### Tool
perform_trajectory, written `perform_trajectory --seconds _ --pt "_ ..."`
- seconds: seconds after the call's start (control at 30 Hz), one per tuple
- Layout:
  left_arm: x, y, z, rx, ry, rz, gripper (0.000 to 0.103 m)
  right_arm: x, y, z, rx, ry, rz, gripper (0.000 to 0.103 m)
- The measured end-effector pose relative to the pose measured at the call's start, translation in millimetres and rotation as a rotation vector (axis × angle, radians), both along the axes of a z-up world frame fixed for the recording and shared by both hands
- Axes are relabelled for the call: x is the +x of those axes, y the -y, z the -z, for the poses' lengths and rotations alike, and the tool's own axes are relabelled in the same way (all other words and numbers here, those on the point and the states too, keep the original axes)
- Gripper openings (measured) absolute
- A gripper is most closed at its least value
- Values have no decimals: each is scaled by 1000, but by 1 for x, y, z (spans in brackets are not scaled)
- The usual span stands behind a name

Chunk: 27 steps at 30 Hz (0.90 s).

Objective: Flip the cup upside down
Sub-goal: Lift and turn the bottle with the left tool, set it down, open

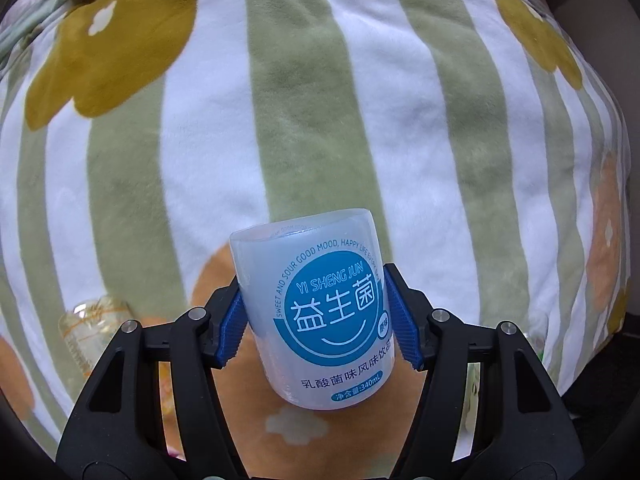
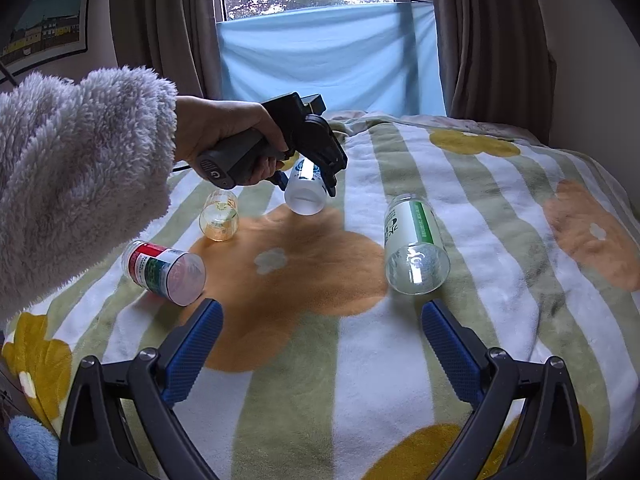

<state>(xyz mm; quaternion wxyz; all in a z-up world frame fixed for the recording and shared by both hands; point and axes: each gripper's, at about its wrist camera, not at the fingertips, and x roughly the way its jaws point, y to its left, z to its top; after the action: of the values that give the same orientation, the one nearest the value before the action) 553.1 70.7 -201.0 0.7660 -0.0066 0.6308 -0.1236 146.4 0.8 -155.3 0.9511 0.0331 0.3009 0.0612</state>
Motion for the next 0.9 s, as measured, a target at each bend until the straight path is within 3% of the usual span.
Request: perform_trajectory --seconds 0.17,0.27,0.37,0.57,0.63,0.73,0.9 --pt "-65 -11 -27 -9 30 77 59 -15 5 -13 2 15 -1 99" --pt "-119 -21 -44 -72 40 100 59 -28 9 -20 2 26 1 99" --pt "-172 -23 -44 -131 28 103 59 -40 11 -27 -16 35 -2 99" --pt "-246 -14 -22 -102 19 139 59 -67 21 -37 -10 52 13 99" --pt "-254 -10 -7 -94 1 135 59 -72 24 -37 -10 47 26 99" --pt "-261 -6 15 -22 10 114 59 -78 29 -38 -4 42 42 99" --pt "-270 -9 39 -78 -36 81 63 -87 35 -42 -11 43 50 99"
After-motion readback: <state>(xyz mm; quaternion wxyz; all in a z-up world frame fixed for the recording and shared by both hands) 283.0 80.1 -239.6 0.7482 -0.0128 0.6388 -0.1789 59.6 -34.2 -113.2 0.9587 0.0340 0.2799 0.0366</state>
